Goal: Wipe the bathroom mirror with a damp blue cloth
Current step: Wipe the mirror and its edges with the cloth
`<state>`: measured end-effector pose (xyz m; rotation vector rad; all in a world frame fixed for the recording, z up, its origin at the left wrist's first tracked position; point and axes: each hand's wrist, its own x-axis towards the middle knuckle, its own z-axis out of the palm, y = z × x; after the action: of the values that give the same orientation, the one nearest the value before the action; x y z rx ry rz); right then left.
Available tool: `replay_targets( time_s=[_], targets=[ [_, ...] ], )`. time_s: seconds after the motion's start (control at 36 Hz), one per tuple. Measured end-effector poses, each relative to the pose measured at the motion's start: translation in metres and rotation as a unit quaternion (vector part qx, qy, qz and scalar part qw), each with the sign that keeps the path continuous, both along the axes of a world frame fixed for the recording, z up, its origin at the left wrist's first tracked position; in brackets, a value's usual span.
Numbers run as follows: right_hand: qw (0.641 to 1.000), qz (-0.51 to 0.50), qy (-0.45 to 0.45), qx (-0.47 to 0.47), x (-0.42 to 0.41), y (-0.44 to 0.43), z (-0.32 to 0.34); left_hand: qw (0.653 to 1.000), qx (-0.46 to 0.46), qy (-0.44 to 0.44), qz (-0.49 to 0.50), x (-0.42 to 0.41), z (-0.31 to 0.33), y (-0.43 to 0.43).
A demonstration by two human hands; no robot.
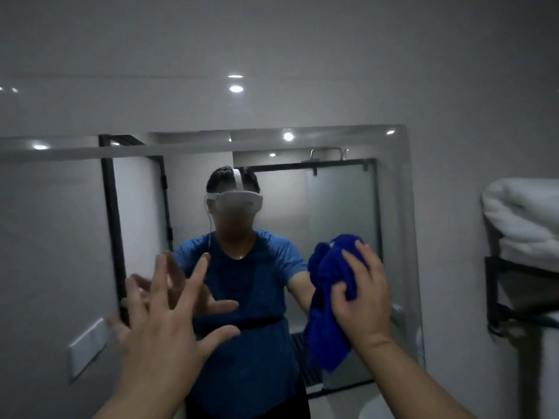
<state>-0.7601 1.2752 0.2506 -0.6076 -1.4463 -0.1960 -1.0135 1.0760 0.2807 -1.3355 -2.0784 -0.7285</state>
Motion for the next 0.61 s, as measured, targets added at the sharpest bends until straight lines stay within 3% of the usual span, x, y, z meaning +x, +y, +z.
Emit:
replay_targets(
  time_s=[0.11,0.22,0.28,0.33,0.39,0.44,0.53,0.61],
  targets=[
    [0.979,-0.004,0.191,-0.074,0.005,0.002,0.081,0.999,-0.025,-0.017,0.019,0.009,-0.005,0.013],
    [0.966,0.000,0.246,-0.086,-0.004,-0.003,0.166,0.999,-0.035,-0.023,0.032,0.009,-0.001,0.020],
    [0.981,-0.037,0.179,-0.060,-0.021,-0.011,0.177,0.999,-0.040,-0.016,0.033,0.008,-0.001,0.022],
    [0.998,-0.051,0.032,0.020,-0.040,-0.017,0.161,0.999,-0.040,-0.010,0.035,0.009,-0.003,0.021],
    [0.988,-0.019,-0.115,0.105,-0.055,-0.021,0.125,0.998,-0.042,-0.002,0.041,0.010,-0.005,0.019],
    [0.966,0.013,-0.205,0.157,-0.062,-0.023,0.079,0.997,-0.051,-0.003,0.049,0.009,-0.005,0.017],
    [0.945,0.041,-0.268,0.185,-0.051,-0.015,0.010,0.997,-0.056,0.001,0.061,0.008,-0.004,0.014],
    [0.960,0.048,-0.227,0.155,-0.016,0.003,-0.043,0.995,-0.058,0.023,0.073,0.009,-0.002,0.016]
  ],
)
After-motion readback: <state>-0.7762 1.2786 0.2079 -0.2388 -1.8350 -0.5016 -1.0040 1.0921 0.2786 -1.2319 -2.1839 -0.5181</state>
